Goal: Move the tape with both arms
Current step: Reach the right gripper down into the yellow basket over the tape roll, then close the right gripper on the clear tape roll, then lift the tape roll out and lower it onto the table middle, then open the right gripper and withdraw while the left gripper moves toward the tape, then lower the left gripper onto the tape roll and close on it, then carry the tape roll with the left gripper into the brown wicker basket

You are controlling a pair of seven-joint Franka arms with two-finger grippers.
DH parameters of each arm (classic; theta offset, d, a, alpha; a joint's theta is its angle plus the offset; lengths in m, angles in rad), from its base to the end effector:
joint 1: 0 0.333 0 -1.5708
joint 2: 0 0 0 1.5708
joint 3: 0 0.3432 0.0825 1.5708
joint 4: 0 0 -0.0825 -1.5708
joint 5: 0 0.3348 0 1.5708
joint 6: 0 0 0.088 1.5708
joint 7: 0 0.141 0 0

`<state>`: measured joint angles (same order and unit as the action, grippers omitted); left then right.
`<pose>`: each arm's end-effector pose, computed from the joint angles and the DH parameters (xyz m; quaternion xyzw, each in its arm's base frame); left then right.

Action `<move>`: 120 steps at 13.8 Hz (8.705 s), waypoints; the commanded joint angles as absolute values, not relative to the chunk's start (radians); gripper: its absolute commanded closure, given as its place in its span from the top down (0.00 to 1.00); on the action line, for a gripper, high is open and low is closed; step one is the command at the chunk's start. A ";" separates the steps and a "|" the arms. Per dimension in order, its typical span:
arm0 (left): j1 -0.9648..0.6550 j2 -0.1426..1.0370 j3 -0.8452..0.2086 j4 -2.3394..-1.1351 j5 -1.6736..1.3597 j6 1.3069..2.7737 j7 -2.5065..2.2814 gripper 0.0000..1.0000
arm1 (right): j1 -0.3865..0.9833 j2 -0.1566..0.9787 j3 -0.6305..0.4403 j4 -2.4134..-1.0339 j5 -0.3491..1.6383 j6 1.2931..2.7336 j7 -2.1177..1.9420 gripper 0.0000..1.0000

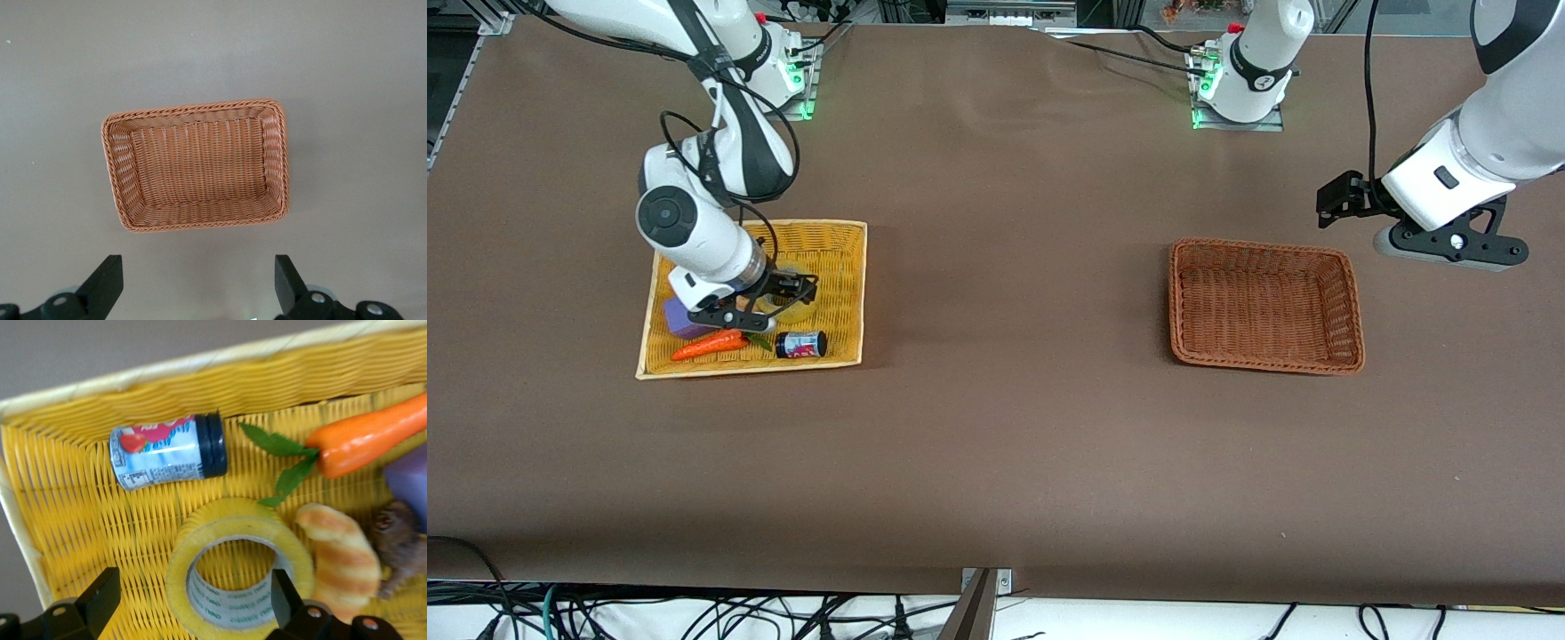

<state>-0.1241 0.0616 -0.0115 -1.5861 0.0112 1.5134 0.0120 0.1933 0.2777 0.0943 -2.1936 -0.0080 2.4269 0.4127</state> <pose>0.5075 -0.0674 0.5755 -0.9950 0.0736 0.0666 0.0094 0.5063 0.1489 0.2852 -0.9979 0.0609 0.0238 0.0024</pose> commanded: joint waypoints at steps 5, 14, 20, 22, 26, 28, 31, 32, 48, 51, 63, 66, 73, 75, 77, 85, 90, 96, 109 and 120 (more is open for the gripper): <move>-0.123 0.074 -0.014 -1.555 0.046 1.493 0.029 1.00 | 0.189 0.258 0.112 -2.296 -0.008 2.529 0.482 1.00; -0.123 0.074 -0.014 -1.555 0.046 1.493 0.031 1.00 | 0.218 0.275 0.112 -2.385 -0.008 2.661 0.485 0.62; -0.123 0.074 -0.014 -1.555 0.046 1.493 0.031 1.00 | 0.232 0.276 0.110 -2.381 -0.021 2.655 0.476 0.00; -0.123 0.074 -0.014 -1.555 0.046 1.493 0.029 1.00 | 0.232 0.267 0.110 -2.373 -0.026 2.652 0.450 0.00; -0.123 0.074 -0.014 -1.555 0.046 1.493 0.029 1.00 | 0.232 0.184 0.150 -2.294 -0.025 2.515 0.408 0.00; -0.123 0.074 -0.014 -1.555 0.046 1.493 0.031 1.00 | 0.235 0.193 0.211 -2.141 -0.023 2.343 0.475 0.00; -0.123 0.074 -0.014 -1.555 0.046 1.493 0.031 1.00 | 0.352 0.273 0.253 -1.932 -0.025 2.249 0.737 0.00; -0.123 0.074 -0.014 -1.555 0.046 1.493 0.031 1.00 | 0.403 0.317 0.253 -1.871 -0.026 2.247 0.815 0.00; -0.121 0.075 -0.011 -1.562 0.046 1.500 0.031 1.00 | 0.712 0.857 0.250 -1.401 -0.222 2.290 1.402 0.00; -0.118 0.075 -0.011 -1.563 0.045 1.500 0.031 1.00 | 0.712 0.861 0.250 -1.402 -0.222 2.290 1.401 0.45; -0.103 0.092 0.064 -1.585 -0.041 1.511 0.015 1.00 | 0.475 0.539 0.238 -1.262 -0.229 1.699 0.699 1.00; -0.113 0.124 0.023 -1.609 -0.096 1.586 -0.027 1.00 | 0.304 0.444 0.221 -1.261 -0.181 1.602 0.452 1.00; -0.143 0.219 -0.314 -1.735 -0.095 1.908 -0.530 1.00 | 0.121 0.374 -0.001 -1.259 -0.058 1.466 0.084 1.00; -0.144 0.251 -0.388 -1.808 -0.084 2.056 -0.651 1.00 | 0.118 0.373 -0.041 -1.259 -0.058 1.448 0.080 1.00; -0.182 0.311 -0.419 -1.851 -0.083 2.178 -0.725 1.00 | 0.109 0.368 -0.069 -1.255 -0.058 1.393 0.084 1.00; -0.388 0.589 -0.422 -1.852 0.299 2.327 -1.146 1.00 | 0.009 0.034 -0.054 -1.621 -0.046 1.635 0.086 1.00; -0.410 0.643 -0.419 -1.850 0.284 2.424 -1.149 1.00 | -0.098 -0.025 0.019 -1.654 0.012 1.589 0.025 1.00; -0.419 0.669 -0.410 -1.856 0.285 2.514 -1.132 0.00 | -0.106 -0.003 0.040 -1.631 0.009 1.565 0.005 1.00; -0.105 0.355 -0.436 -1.867 0.022 2.176 -0.491 0.00 | -0.100 0.057 0.049 -1.575 0.012 1.575 0.005 1.00; -0.017 0.239 -0.115 -2.040 0.011 2.098 0.213 0.00 | -0.101 0.063 0.051 -1.575 0.008 1.574 0.005 1.00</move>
